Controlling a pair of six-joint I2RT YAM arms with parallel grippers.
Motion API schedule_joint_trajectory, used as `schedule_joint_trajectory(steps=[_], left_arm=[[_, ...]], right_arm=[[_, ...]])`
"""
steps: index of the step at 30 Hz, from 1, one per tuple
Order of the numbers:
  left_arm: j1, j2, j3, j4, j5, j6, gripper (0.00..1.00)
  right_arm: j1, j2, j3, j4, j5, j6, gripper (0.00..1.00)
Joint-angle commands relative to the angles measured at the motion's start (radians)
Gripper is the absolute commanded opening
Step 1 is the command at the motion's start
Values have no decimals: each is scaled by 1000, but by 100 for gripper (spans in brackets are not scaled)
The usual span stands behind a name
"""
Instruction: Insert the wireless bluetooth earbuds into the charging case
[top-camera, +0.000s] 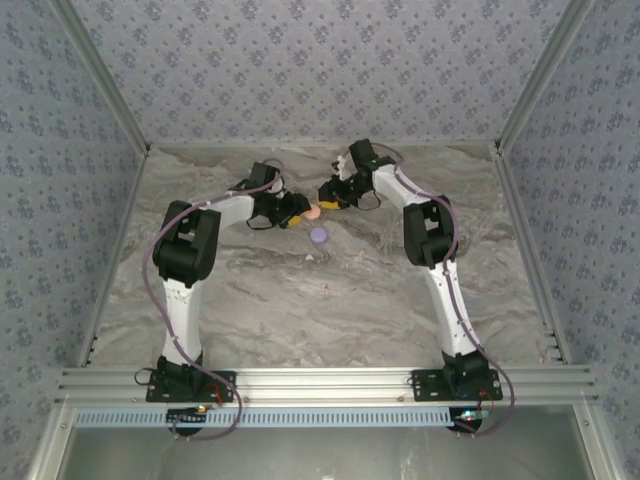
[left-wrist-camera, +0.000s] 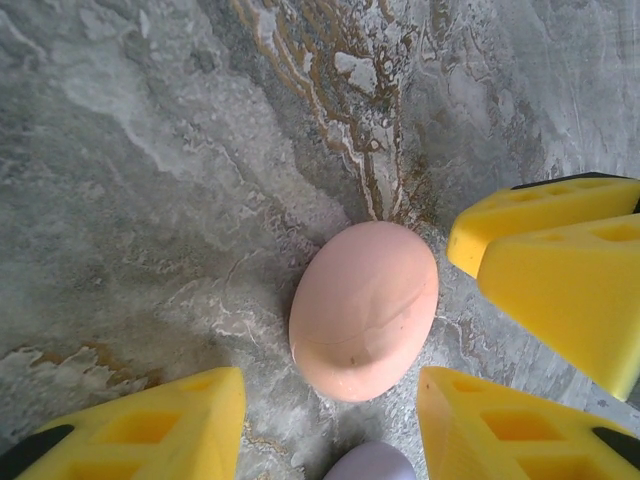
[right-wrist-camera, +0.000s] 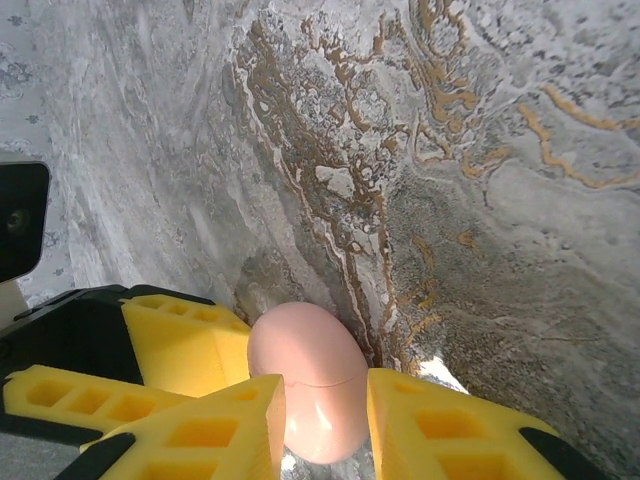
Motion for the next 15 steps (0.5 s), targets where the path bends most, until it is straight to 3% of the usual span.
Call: schedule_joint_trajectory(steps=[1,15], left_arm=[[-2,25,33,-18,21,-8,48],[-11,64,49,9,49,-32,43]], right_arm=[[11,40,32,-53,-18,9,30],[16,48,24,-67,-30,5,23]])
